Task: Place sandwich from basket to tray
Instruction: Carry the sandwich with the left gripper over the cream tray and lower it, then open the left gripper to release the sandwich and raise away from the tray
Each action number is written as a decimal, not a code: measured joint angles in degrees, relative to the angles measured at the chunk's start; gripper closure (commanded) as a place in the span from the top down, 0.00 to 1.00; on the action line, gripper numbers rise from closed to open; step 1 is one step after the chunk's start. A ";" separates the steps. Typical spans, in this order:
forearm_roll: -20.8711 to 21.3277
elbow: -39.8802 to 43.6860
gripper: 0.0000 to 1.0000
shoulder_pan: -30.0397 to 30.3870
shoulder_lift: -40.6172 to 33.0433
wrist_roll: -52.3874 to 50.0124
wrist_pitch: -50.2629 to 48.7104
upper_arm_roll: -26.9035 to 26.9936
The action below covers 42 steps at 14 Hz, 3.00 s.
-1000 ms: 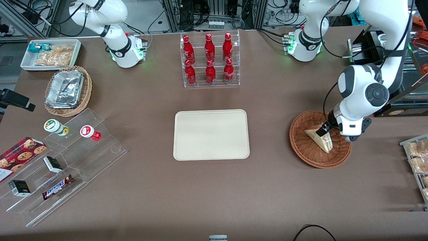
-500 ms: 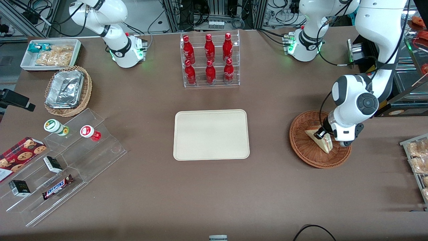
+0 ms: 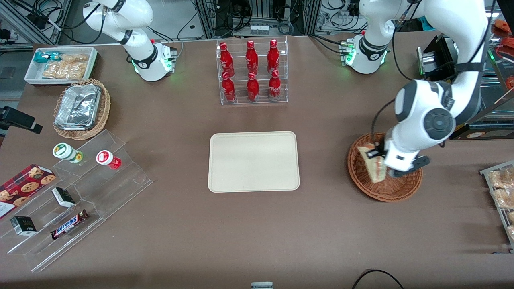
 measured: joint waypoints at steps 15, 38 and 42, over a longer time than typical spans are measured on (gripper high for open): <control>0.95 42.46 0.09 -31.01 38.15 -25.32 -1.02 -3.01; 3.60 16.91 1.00 -8.50 -0.04 2.26 -23.06 2.36; 2.04 14.40 1.00 0.42 -10.20 16.23 -28.30 2.51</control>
